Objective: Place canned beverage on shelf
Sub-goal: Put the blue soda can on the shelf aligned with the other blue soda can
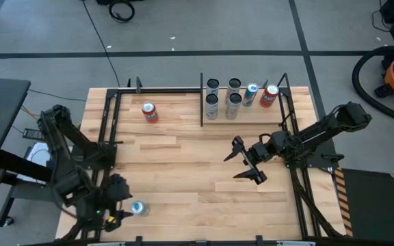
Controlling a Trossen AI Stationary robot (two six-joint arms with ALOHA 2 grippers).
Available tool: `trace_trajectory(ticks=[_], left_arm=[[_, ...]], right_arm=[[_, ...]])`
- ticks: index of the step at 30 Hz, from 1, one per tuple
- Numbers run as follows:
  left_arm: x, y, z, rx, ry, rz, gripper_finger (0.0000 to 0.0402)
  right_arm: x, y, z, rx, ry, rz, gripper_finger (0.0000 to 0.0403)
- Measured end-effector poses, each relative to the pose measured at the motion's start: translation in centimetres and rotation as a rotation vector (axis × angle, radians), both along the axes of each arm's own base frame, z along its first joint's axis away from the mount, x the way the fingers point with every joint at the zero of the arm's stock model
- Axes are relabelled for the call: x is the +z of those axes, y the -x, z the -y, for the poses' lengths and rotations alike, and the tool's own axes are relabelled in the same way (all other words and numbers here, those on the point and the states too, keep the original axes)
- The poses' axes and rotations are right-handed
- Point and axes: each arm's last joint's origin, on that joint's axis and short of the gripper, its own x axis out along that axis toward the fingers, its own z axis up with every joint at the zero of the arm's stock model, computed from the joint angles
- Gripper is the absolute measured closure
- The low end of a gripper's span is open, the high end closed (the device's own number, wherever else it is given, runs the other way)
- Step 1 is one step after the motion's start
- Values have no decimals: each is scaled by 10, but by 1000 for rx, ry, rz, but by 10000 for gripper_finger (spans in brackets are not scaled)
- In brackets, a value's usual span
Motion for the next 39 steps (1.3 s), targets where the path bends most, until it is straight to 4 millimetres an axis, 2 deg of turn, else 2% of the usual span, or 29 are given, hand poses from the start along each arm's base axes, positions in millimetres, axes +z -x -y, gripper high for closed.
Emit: trace_trajectory(ticks=[5,10,15,20,28,39], left_arm=[[-10,20,8,54,22,8,86],[-38,40,14,124,47,-16,86],[-63,51,22,136,110,51,86],[-88,53,25,110,145,134,86],[-125,53,20,109,94,141,86],[-161,43,37,90,-21,141,86]], right_arm=[[0,2,-7,29,-1,0,82],[0,5,-15,66,-1,0,82],[0,7,-21,92,14,9,82],[0,8,-25,108,16,9,82],[0,9,-26,112,16,7,82],[-3,8,-26,111,32,-19,82]])
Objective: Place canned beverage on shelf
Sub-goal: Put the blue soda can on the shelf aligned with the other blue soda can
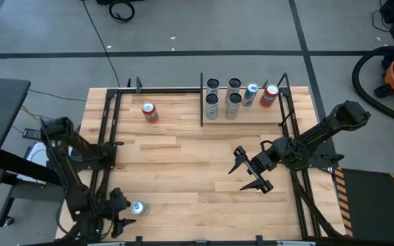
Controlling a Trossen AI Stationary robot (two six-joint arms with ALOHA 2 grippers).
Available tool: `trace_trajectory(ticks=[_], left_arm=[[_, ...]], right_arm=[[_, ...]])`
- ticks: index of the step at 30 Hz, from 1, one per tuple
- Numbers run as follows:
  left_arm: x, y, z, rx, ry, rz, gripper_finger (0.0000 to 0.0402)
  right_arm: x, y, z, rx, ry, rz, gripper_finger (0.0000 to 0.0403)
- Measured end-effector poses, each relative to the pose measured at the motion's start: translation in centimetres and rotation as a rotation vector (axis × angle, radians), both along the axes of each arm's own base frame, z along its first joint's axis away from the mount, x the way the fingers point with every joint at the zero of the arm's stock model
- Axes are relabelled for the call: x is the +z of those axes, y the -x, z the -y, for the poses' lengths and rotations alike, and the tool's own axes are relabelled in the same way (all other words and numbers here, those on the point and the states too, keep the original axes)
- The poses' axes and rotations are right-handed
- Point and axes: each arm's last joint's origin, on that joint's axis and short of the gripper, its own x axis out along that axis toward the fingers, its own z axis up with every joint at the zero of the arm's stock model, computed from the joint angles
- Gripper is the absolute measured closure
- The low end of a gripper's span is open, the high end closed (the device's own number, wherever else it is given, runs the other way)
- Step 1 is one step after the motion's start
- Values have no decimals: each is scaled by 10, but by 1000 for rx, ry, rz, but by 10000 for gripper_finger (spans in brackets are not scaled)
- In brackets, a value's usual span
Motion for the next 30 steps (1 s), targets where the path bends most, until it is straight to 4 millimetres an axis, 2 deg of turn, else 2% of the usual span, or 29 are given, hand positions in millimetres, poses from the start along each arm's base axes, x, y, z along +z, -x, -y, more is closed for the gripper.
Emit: trace_trajectory(ticks=[8,16,23,30], left_arm=[[-25,-11,3,67,-81,12,86],[-36,-15,8,113,-101,128,86],[-52,-22,8,166,-133,137,86],[-55,-29,8,193,-128,156,86]], right_arm=[[0,0,0,0,0,0,82],[0,0,0,0,0,0,82],[0,0,0,0,0,0,82],[0,0,0,0,0,0,82]])
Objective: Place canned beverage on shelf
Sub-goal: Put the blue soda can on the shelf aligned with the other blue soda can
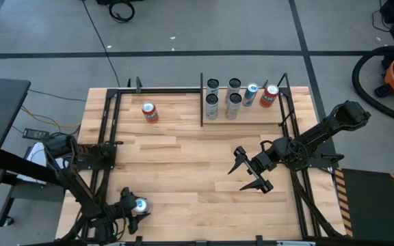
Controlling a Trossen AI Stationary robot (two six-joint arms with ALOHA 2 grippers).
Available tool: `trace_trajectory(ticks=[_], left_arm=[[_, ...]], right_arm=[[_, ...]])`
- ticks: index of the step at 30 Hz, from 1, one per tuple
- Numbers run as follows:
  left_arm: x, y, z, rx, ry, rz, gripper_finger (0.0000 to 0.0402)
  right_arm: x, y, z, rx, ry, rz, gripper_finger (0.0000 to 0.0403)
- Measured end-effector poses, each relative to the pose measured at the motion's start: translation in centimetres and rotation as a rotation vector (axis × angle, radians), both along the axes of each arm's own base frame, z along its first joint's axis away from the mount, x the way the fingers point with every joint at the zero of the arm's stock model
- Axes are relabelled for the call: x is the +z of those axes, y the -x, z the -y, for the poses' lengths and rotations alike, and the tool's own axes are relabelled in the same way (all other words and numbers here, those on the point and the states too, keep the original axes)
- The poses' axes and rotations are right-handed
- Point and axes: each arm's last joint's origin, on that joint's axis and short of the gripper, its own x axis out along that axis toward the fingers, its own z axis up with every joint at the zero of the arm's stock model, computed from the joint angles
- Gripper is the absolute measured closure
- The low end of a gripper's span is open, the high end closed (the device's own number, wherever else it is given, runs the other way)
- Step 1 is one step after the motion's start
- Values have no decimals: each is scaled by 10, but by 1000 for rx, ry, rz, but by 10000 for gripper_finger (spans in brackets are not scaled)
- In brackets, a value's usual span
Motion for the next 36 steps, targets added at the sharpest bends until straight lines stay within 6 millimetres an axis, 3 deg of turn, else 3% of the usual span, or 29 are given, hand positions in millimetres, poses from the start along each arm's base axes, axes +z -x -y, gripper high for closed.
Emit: trace_trajectory(ticks=[11,22,36], left_arm=[[0,-3,0,-19,-33,3,91],[0,-14,-5,-23,-97,-2,162],[10,-33,-1,-116,-135,33,160]], right_arm=[[0,0,0,0,0,0,82],[0,0,0,0,0,0,82],[1,0,1,-34,-11,6,82]])
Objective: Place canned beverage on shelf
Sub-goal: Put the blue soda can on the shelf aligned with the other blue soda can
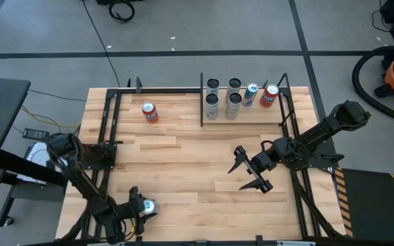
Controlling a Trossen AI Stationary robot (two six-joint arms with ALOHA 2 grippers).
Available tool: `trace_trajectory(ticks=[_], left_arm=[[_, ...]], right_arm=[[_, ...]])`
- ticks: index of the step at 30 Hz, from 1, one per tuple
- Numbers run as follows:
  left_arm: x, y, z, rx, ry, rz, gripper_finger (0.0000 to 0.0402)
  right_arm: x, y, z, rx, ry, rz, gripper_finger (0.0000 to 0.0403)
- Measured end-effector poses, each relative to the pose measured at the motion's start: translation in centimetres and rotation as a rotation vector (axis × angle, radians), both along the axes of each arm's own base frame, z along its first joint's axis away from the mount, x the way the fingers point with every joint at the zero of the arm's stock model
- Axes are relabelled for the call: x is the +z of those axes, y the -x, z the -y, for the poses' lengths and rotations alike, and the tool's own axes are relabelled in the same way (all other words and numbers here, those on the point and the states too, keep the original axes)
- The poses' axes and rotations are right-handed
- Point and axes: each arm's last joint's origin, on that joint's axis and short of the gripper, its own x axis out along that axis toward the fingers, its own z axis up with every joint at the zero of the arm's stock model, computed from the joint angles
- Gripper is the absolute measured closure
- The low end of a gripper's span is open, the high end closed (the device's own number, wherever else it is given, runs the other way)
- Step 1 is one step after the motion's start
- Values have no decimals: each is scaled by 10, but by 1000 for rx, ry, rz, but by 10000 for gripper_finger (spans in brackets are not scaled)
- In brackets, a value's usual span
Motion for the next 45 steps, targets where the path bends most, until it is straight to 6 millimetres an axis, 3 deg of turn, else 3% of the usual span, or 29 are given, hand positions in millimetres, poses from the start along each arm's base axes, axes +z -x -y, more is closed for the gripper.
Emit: trace_trajectory(ticks=[6,21,27,35,45], left_arm=[[18,-24,-7,-70,16,-46,159],[84,-102,-38,-286,-72,-44,159],[107,-133,-58,-318,-58,-14,159],[122,-162,-92,-382,-68,-5,159],[129,-184,-134,-385,-129,-3,159]], right_arm=[[0,-2,5,-151,-82,-33,82],[3,-1,4,-117,-44,16,81],[3,-2,6,-186,-28,24,60],[-1,-4,8,-300,70,25,9],[5,-10,16,-355,100,37,4]])
